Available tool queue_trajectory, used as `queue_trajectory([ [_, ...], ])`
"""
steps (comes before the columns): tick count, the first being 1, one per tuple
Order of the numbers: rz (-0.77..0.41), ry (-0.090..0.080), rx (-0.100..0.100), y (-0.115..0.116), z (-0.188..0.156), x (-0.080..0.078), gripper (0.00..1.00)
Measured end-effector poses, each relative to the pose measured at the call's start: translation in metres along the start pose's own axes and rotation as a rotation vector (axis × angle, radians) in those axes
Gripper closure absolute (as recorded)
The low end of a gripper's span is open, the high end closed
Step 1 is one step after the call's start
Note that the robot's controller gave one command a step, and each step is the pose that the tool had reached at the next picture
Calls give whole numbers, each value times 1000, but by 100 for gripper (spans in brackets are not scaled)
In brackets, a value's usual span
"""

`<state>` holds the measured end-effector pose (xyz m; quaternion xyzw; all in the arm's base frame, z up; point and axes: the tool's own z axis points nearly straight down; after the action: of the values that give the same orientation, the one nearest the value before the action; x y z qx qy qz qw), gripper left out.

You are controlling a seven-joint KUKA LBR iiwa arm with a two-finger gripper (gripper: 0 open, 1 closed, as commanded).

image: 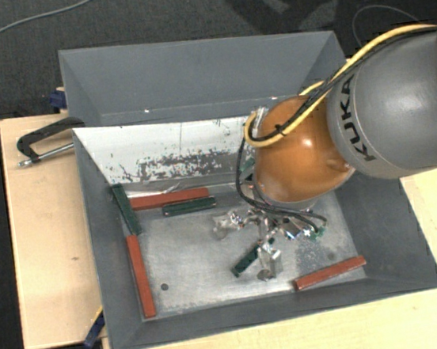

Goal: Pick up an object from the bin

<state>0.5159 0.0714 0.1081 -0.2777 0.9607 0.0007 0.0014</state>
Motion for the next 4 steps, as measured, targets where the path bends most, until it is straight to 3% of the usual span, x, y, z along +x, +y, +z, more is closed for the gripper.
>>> queue_trajectory([
  [1, -56, 6, -1, -26, 39, 18, 0],
  [2, -23, -3, 0, -13, 37, 4, 0],
  [3, -22, -2, 0, -14, 37, 4, 100],
  [4, -21, -10, 6, -14, -56, 1, 100],
])
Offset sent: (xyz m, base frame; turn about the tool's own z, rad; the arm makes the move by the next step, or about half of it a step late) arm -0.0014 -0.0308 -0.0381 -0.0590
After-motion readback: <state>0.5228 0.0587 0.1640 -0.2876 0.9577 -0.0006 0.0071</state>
